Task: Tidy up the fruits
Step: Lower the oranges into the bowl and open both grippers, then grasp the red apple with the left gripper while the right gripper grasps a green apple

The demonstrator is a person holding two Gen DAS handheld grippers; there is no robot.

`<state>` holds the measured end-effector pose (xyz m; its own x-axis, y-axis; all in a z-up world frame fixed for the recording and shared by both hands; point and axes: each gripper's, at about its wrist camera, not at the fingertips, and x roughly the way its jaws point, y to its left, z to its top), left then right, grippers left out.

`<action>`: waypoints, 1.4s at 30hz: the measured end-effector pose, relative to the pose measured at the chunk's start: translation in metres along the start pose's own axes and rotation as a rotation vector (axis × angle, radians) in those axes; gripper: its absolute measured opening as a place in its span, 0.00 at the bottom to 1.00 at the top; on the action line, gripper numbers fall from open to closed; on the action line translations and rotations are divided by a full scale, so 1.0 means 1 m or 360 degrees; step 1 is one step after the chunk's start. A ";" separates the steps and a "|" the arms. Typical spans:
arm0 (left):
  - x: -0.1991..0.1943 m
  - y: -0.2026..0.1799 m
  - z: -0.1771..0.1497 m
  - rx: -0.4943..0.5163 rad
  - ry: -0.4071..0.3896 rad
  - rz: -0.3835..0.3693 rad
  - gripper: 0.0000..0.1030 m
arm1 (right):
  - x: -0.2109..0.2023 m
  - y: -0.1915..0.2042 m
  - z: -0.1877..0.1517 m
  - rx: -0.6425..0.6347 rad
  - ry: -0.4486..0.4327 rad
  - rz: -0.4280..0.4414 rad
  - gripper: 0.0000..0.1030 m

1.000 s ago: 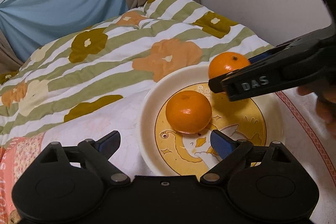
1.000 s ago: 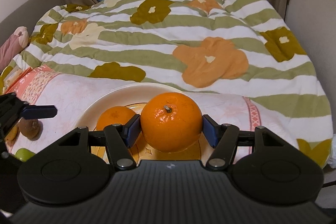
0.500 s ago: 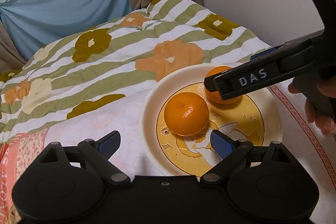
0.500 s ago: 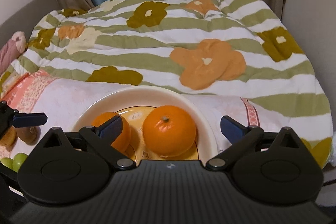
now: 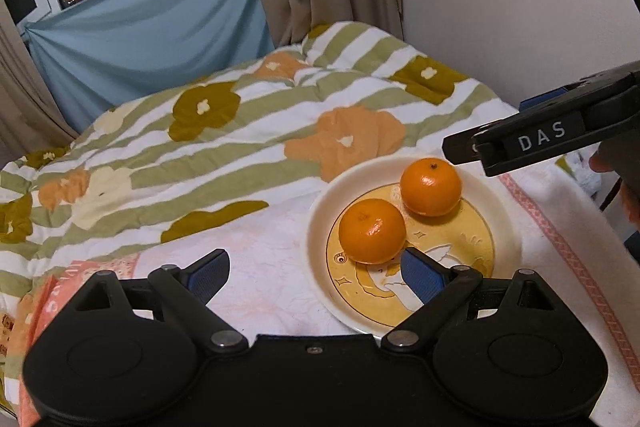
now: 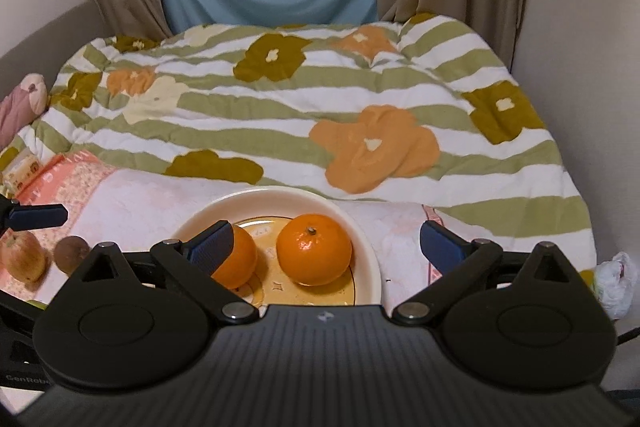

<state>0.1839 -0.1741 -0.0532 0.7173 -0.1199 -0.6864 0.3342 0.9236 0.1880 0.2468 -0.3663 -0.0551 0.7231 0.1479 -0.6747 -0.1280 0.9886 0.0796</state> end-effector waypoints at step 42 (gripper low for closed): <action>-0.122 0.168 -0.123 -0.0109 -0.0099 0.0070 0.92 | -0.120 0.234 -0.090 0.0121 -0.0022 -0.0029 1.00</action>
<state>0.0778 0.0406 -0.0241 0.7676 -0.0991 -0.6333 0.2605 0.9510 0.1669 0.0688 -0.1553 -0.0219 0.7341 0.1297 -0.6665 -0.0632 0.9904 0.1231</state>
